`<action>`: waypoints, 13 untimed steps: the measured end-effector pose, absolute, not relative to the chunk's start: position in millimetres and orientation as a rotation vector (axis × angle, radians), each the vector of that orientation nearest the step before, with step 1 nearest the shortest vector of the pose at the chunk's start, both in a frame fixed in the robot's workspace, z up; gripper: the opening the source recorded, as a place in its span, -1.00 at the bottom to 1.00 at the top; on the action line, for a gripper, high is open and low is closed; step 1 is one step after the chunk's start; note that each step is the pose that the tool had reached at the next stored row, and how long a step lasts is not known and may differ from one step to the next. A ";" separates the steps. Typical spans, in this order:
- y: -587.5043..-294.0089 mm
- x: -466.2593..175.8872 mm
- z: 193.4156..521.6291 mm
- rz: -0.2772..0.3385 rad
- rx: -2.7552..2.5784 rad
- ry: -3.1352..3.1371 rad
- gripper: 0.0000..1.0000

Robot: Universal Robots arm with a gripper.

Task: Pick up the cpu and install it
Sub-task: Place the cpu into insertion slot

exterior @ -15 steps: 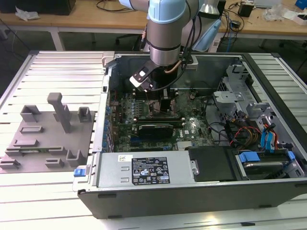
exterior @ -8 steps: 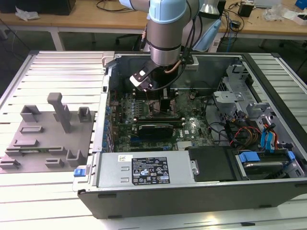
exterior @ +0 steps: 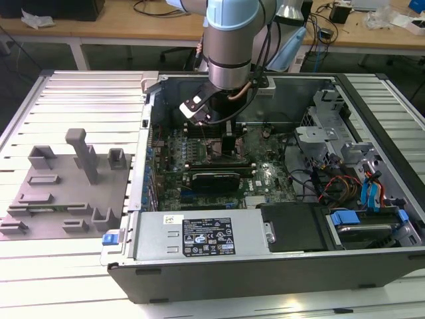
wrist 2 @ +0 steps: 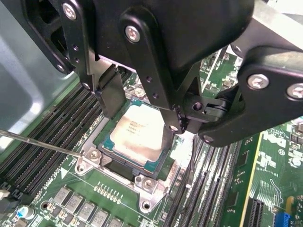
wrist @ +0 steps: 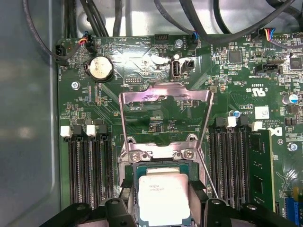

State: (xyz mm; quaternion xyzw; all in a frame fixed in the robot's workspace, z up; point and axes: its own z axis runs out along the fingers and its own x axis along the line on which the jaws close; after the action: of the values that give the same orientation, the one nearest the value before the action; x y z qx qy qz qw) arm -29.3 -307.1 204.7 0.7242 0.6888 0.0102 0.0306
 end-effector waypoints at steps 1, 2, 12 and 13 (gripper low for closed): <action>-307.2 -29.2 204.7 0.031 2.232 2.123 0.16; -307.6 -29.2 204.9 0.031 2.231 2.123 0.16; -308.7 -29.3 201.9 0.031 2.231 2.124 0.16; -308.7 -29.3 201.8 0.031 2.231 2.123 0.16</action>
State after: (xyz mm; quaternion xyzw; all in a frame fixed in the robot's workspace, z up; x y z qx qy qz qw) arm -29.3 -308.7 201.8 0.7241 0.6890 0.0100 0.0305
